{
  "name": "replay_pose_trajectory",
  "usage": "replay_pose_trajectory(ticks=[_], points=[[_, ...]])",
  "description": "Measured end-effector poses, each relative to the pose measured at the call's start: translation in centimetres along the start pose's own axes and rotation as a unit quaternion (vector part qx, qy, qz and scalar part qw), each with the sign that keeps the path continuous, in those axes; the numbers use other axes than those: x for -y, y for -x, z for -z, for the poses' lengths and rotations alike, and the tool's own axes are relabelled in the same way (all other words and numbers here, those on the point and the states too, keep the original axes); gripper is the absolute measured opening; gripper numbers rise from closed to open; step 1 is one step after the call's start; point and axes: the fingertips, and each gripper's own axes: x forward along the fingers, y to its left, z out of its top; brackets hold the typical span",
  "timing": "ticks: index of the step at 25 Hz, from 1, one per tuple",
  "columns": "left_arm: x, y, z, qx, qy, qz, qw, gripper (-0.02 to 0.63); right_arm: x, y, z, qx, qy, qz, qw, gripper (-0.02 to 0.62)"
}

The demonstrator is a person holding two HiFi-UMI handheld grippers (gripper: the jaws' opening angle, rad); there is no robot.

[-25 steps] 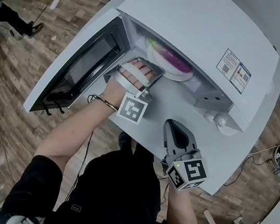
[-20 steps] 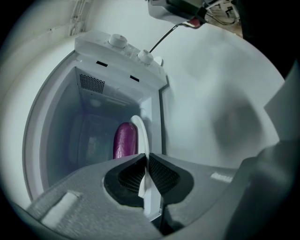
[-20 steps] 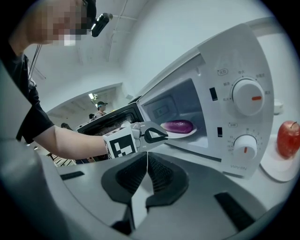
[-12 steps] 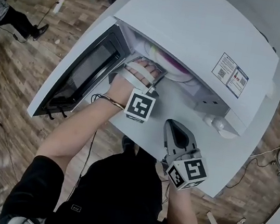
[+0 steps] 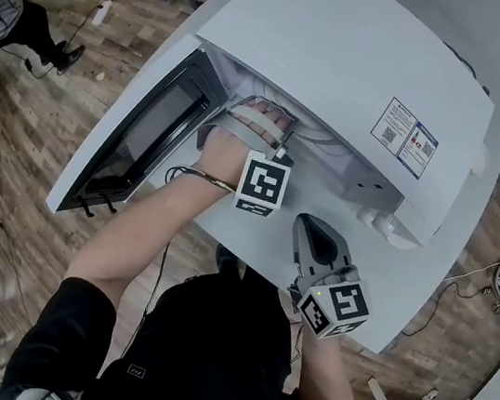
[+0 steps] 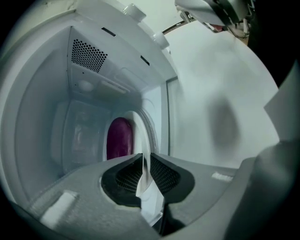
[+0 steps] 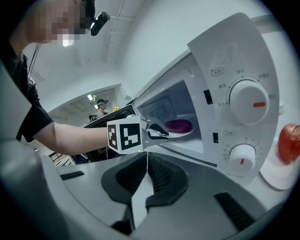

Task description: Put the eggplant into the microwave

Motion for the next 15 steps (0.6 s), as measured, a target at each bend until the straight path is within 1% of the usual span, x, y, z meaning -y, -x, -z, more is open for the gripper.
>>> replay_pose_trajectory(ticks=[4, 6, 10, 15], points=[[0.1, 0.8, 0.1, 0.006, 0.009, -0.014, 0.9998, 0.067, -0.3, -0.2, 0.3, -0.003, 0.000, -0.006, 1.000, 0.017], [0.1, 1.1, 0.2, 0.006, 0.010, -0.020, 0.9997, 0.069, -0.4, -0.3, 0.5, -0.004, 0.000, -0.008, 1.000, 0.017], [0.5, 1.2, 0.7, 0.000, 0.011, -0.014, 0.9998, 0.069, -0.8, -0.4, 0.6, -0.005, -0.001, -0.011, 1.000, 0.017], [0.5, 1.5, 0.5, 0.011, 0.013, -0.025, 0.9995, 0.066, -0.5, -0.4, 0.8, -0.008, -0.001, -0.012, 1.000, 0.017]])
